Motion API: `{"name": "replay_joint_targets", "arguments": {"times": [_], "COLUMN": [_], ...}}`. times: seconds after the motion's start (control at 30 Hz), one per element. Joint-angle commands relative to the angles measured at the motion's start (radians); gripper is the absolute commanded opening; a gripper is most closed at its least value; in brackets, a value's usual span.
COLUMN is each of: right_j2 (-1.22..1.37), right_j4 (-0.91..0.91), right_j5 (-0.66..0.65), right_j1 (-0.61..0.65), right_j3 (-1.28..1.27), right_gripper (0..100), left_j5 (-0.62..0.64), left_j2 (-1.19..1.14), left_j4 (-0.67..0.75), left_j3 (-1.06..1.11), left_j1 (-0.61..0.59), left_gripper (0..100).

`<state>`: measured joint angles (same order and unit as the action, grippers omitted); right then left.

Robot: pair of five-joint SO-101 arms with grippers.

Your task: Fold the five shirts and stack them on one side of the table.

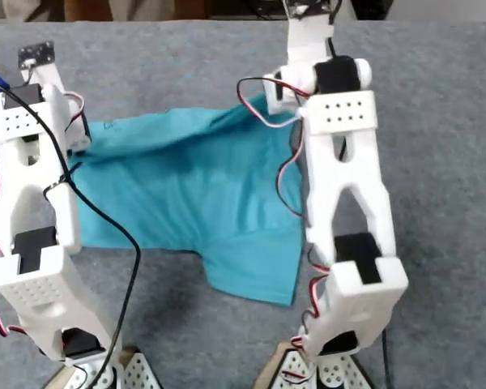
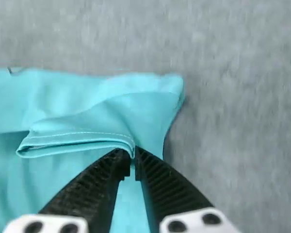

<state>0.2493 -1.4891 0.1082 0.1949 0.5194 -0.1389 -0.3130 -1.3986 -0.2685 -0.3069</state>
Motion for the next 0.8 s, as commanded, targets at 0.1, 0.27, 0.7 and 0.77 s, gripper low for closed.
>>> {"name": "replay_joint_targets", "arguments": {"times": [0.1,0.27,0.7,0.77], "right_j2": [-0.133,-0.277,-1.059,-1.178], "right_j4": [-0.213,-0.230,0.180,0.180], "right_j5": [0.000,0.002,0.051,0.084], "right_j1": [0.015,0.035,0.051,0.051], "right_j3": [0.035,-0.182,-1.253,-1.363], "right_gripper": [0.4,0.4,0.4,0.4], "left_j5": [-0.084,-0.153,-0.288,-0.296], "left_j2": [0.012,0.013,0.013,0.013], "left_j4": [-0.127,-0.170,-0.157,-0.161], "left_j3": [-0.011,0.057,0.241,0.245], "left_j1": [-0.055,-0.097,-0.190,-0.203], "left_gripper": [2,2,2,2]}}
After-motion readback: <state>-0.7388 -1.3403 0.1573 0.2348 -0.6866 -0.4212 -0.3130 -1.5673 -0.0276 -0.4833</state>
